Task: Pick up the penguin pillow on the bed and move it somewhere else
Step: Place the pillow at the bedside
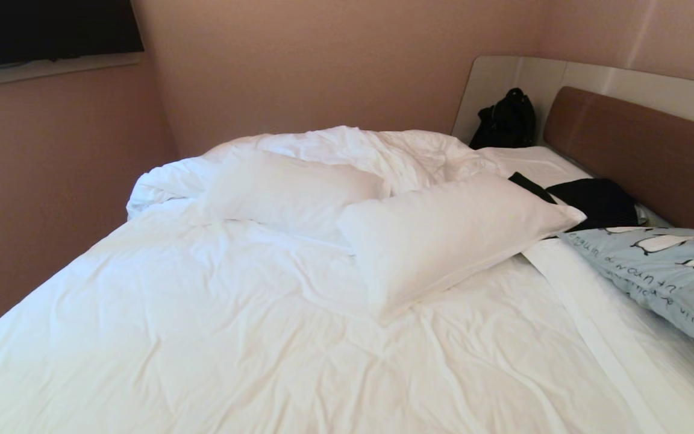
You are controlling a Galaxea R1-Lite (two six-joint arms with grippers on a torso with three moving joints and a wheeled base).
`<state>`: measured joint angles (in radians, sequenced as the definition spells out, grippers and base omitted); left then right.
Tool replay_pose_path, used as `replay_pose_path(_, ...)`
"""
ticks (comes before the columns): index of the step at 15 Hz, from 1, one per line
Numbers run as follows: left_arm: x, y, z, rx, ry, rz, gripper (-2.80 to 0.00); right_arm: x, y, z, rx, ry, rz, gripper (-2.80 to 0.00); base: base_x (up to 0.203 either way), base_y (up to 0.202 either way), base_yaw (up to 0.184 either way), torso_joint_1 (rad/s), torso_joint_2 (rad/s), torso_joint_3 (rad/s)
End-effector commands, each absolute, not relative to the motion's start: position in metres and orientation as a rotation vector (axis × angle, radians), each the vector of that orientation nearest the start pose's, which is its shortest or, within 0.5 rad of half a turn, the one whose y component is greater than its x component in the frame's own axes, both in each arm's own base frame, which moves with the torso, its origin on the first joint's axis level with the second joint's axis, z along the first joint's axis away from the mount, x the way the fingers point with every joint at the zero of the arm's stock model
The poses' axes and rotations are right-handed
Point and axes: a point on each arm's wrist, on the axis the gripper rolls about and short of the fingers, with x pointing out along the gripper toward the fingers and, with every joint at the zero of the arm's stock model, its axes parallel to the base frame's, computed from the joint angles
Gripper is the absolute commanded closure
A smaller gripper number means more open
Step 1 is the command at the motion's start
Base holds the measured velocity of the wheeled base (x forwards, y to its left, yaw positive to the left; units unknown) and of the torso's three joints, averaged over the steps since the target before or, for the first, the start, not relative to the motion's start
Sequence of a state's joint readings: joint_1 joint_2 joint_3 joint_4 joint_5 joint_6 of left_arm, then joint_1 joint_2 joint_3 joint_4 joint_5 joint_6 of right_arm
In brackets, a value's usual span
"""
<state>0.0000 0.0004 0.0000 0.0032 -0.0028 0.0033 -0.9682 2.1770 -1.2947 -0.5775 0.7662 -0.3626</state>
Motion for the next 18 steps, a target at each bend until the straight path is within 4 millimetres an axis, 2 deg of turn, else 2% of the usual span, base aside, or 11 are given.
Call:
replay_pose_path(1,-0.023,0.000,0.075,0.003,0.003,-0.003,0.00,0.257,-0.347,0.111,-0.175,0.339,-0.117,0.00,0.000,0.000,0.000,0.000,0.00,0.000)
replay_pose_path(3,-0.023,0.000,0.075,0.003,0.003,-0.003,0.00,0.258,-0.349,0.109,-0.178,0.345,-0.116,0.00,0.000,0.000,0.000,0.000,0.00,0.000)
replay_pose_path(4,-0.023,0.000,0.075,0.003,0.003,-0.003,0.00,0.258,-0.349,0.107,-0.181,0.346,-0.114,-2.80,0.000,0.000,0.000,0.000,0.00,0.000)
replay_pose_path(6,-0.023,0.000,0.075,0.003,0.003,-0.003,0.00,0.258,-0.349,0.107,-0.198,0.350,-0.111,-2.80,0.000,0.000,0.000,0.000,0.00,0.000)
replay_pose_path(9,-0.023,0.000,0.075,0.003,0.003,-0.003,0.00,0.254,-0.343,0.123,-0.229,0.328,-0.116,-2.80,0.000,0.000,0.000,0.000,0.00,0.000)
replay_pose_path(11,-0.023,0.000,0.075,0.003,0.003,-0.003,0.00,0.247,-0.335,0.147,-0.254,0.292,-0.124,-2.80,0.000,0.000,0.000,0.000,0.00,0.000)
replay_pose_path(12,-0.023,0.000,0.075,0.003,0.003,-0.003,0.00,0.241,-0.328,0.165,-0.265,0.265,-0.134,-2.80,0.000,0.000,0.000,0.000,0.00,0.000)
replay_pose_path(15,-0.023,0.000,0.075,0.003,0.003,-0.003,0.00,0.221,-0.295,0.211,-0.218,0.167,-0.068,-2.80,0.000,0.000,0.000,0.000,0.00,0.000)
replay_pose_path(16,-0.023,0.000,0.075,0.003,0.003,-0.003,0.00,0.219,-0.281,0.221,-0.161,0.134,-0.001,0.00,0.000,0.000,0.000,0.000,0.00,0.000)
replay_pose_path(18,-0.023,0.000,0.075,0.003,0.003,-0.003,0.00,0.232,-0.254,0.236,0.022,0.105,0.092,0.00,0.000,0.000,0.000,0.000,0.00,0.000)
